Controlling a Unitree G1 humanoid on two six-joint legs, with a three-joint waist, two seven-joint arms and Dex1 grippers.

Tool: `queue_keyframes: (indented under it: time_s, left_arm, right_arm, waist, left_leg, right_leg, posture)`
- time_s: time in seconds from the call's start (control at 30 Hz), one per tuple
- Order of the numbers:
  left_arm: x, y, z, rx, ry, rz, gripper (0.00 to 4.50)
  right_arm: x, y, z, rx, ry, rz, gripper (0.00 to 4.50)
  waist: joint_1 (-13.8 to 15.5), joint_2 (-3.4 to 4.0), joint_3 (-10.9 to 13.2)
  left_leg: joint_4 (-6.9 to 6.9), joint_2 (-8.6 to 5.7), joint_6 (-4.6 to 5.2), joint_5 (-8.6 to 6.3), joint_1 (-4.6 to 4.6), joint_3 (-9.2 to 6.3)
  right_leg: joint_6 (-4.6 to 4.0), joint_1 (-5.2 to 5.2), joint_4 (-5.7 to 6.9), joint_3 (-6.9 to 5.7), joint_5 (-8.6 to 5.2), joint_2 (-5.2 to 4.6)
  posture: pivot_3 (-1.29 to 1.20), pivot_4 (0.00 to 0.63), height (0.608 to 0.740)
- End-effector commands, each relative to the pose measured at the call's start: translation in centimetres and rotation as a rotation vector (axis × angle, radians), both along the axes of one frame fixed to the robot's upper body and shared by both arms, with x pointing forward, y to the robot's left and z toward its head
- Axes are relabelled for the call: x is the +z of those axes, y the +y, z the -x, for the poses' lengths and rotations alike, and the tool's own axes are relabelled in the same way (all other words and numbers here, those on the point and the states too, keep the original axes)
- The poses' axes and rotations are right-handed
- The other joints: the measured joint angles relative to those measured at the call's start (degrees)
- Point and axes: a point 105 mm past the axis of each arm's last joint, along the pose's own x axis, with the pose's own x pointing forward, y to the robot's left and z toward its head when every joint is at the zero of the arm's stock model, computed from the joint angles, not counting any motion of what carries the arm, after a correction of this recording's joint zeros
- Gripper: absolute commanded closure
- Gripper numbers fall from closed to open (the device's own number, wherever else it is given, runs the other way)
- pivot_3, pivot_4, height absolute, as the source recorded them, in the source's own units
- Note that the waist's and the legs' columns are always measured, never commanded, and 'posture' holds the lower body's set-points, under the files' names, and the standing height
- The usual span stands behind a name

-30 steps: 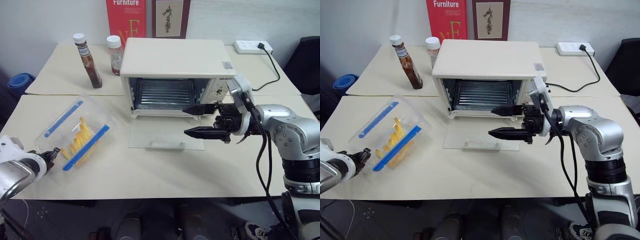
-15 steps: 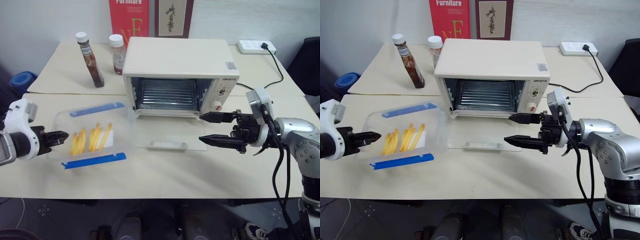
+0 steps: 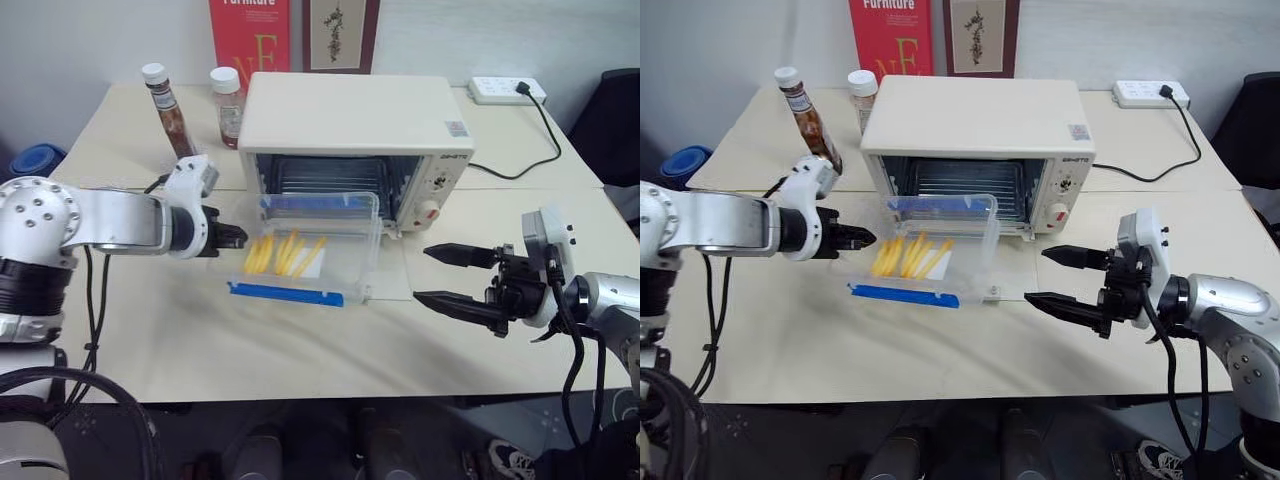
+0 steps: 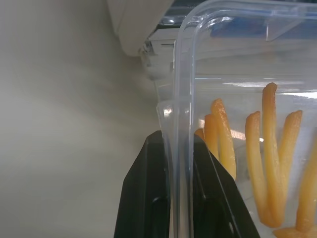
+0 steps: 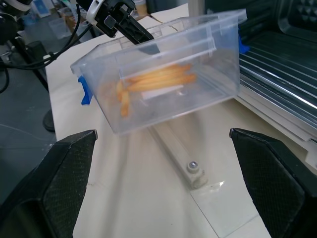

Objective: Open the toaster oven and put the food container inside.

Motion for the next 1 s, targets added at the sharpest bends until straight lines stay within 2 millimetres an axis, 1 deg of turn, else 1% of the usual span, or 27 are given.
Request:
queue_keyframes:
  time_s: [0.03,0.2,0.23,0.27,0.37,0.43,0.47,0.57,0.63,0.7,0.73,0.8,0.83,0.87,0.9,0.93,0.97,1.0]
  left_arm:
    - [1.0,-0.9,-1.0,0.022,-0.020,0.009,4.46]
    - [0.4,-2.3,-2.6,0.069,-0.019,0.012,4.46]
    - [0.4,-2.4,-2.7,0.074,-0.021,0.017,3.74]
    - [0.4,-2.7,-2.8,0.071,-0.020,0.030,3.59]
    - [0.4,-3.2,-2.9,0.072,-0.017,0.074,2.69]
    - [0.4,-3.5,-2.8,0.081,-0.006,0.143,2.03]
    - [0.6,-3.4,-2.6,0.074,-0.022,0.167,1.77]
    - [1.3,-3.4,-1.8,0.042,-0.065,0.255,1.77]
    - [2.3,-3.0,-1.3,0.027,-0.130,0.306,1.77]
    - [3.6,-2.3,-0.8,0.003,-0.207,0.379,1.77]
    - [4.8,-1.5,-0.5,-0.014,-0.266,0.436,1.77]
    - [6.2,-0.5,0.0,-0.042,-0.350,0.499,1.77]
    - [7.3,0.0,0.6,-0.089,-0.411,0.552,1.94]
    - [8.0,0.2,1.1,-0.125,-0.451,0.582,2.15]
    - [8.6,0.4,2.0,-0.197,-0.486,0.619,2.38]
    - [8.9,0.4,2.6,-0.249,-0.505,0.640,2.68]
    - [8.8,0.0,3.9,-0.354,-0.514,0.639,3.01]
    - [8.1,-0.6,5.2,-0.461,-0.503,0.610,3.29]
  right_arm:
    - [1.4,0.1,0.2,-0.029,-0.082,-0.035,0.00]
    - [1.3,0.1,-0.1,-0.079,-0.099,-0.048,0.00]
    - [1.3,0.1,-0.2,-0.088,-0.101,-0.048,0.00]
    - [1.2,0.1,-0.2,-0.099,-0.103,-0.049,0.00]
    - [1.3,-0.3,-0.4,-0.134,-0.104,-0.052,0.00]
    - [1.3,-0.5,-0.4,-0.146,-0.101,-0.050,0.00]
    - [1.3,-0.6,-0.3,-0.154,-0.097,-0.047,0.00]
    - [1.3,-1.1,-0.1,-0.173,-0.082,-0.039,0.00]
    - [1.2,-1.5,0.1,-0.182,-0.071,-0.032,0.00]
    - [1.3,-1.7,0.2,-0.190,-0.062,-0.031,0.00]
    - [1.5,-1.8,0.2,-0.195,-0.056,-0.038,0.00]
    - [1.7,-2.0,0.3,-0.199,-0.046,-0.049,0.00]
    - [1.8,-1.8,0.4,-0.186,-0.032,-0.068,0.19]
    - [1.9,-1.6,0.5,-0.176,-0.022,-0.080,0.40]
    - [1.8,-1.3,0.8,-0.156,-0.006,-0.087,0.62]
    - [1.7,-1.0,1.0,-0.143,0.005,-0.090,0.99]
    - [1.4,-0.6,1.4,-0.120,0.020,-0.082,1.30]
    - [1.0,-0.2,1.6,-0.100,0.035,-0.076,1.64]
  waist:
    - [0.16,0.00,0.00]
    - [0.35,0.00,0.00]
    - [0.30,0.00,0.00]
    - [0.22,0.00,0.00]
    - [0.23,0.00,0.00]
    - [0.30,0.00,0.00]
    - [0.26,0.00,0.00]
    - [0.23,0.00,0.00]
    - [0.31,0.00,0.00]
    - [0.30,0.00,0.00]
    - [0.25,0.00,0.00]
    - [0.18,0.01,0.00]
    - [0.20,0.01,0.00]
    - [0.17,0.01,0.00]
    - [0.25,0.01,0.00]
    - [0.27,0.01,0.00]
    - [0.27,0.01,0.00]
    - [0.26,0.01,0.00]
  left_leg:
    - [0.01,0.00,0.00,0.00,0.01,-0.02]
    - [0.04,-0.06,0.00,0.02,-0.02,-0.03]
    - [0.04,-0.07,0.00,0.03,-0.07,-0.03]
    - [0.04,-0.07,0.00,0.03,-0.08,-0.03]
    - [0.02,-0.06,-0.01,0.04,-0.09,-0.03]
    - [0.03,-0.06,-0.02,0.04,-0.11,-0.04]
    - [0.03,-0.06,-0.02,0.05,-0.10,-0.04]
    - [0.02,-0.06,-0.02,0.05,-0.10,-0.02]
    - [0.03,-0.05,-0.05,0.06,-0.12,-0.03]
    - [0.05,-0.06,-0.05,0.06,-0.15,-0.03]
    - [0.07,-0.06,-0.04,0.06,-0.15,-0.02]
    - [0.06,-0.06,-0.03,0.06,-0.13,0.01]
    - [0.04,-0.05,-0.01,0.06,-0.10,0.01]
    - [0.04,-0.05,0.00,0.06,-0.08,0.01]
    - [0.02,-0.04,0.01,0.07,-0.06,0.03]
    - [0.03,-0.05,0.02,0.07,-0.05,0.03]
    - [0.03,-0.05,0.03,0.08,-0.05,0.03]
    - [0.04,-0.06,0.04,0.07,-0.06,0.03]
  right_leg:
    - [0.00,0.01,0.01,0.00,0.00,0.01]
    - [0.06,0.05,-0.06,0.03,0.03,-0.01]
    - [0.09,0.03,-0.12,0.04,0.05,-0.01]
    - [0.11,0.03,-0.13,0.05,0.06,-0.01]
    - [0.12,0.02,-0.16,0.05,0.06,0.00]
    - [0.12,0.01,-0.16,0.05,0.07,-0.01]
    - [0.12,0.02,-0.17,0.05,0.07,-0.01]
    - [0.13,0.01,-0.17,0.07,0.07,-0.01]
    - [0.13,0.00,-0.16,0.06,0.07,-0.01]
    - [0.13,0.00,-0.18,0.07,0.07,-0.01]
    - [0.13,0.00,-0.18,0.07,0.08,-0.02]
    - [0.11,0.00,-0.18,0.07,0.07,0.00]
    - [0.10,0.01,-0.16,0.07,0.06,0.01]
    - [0.07,0.02,-0.16,0.06,0.05,0.01]
    - [0.05,0.03,-0.16,0.06,0.04,0.02]
    - [0.04,0.06,-0.16,0.05,0.03,0.02]
    - [0.01,0.06,-0.18,0.06,0.02,0.01]
    - [-0.03,0.07,-0.19,0.06,0.00,0.01]
  posture:
    - [0.00,0.150,0.740]
    - [0.00,0.150,0.740]
    - [0.00,0.150,0.740]
    - [0.00,0.150,0.740]
    - [0.00,0.150,0.740]
    - [0.00,0.150,0.740]
    - [0.00,0.150,0.740]
    - [0.00,0.150,0.740]
    - [0.00,0.150,0.740]
    - [0.00,0.150,0.740]
    - [0.00,0.150,0.740]
    - [0.00,0.150,0.740]
    - [0.00,0.150,0.740]
    - [0.00,0.150,0.740]
    - [0.00,0.150,0.740]
    - [0.00,0.150,0.740]
    - [0.00,0.150,0.740]
    - [0.00,0.150,0.740]
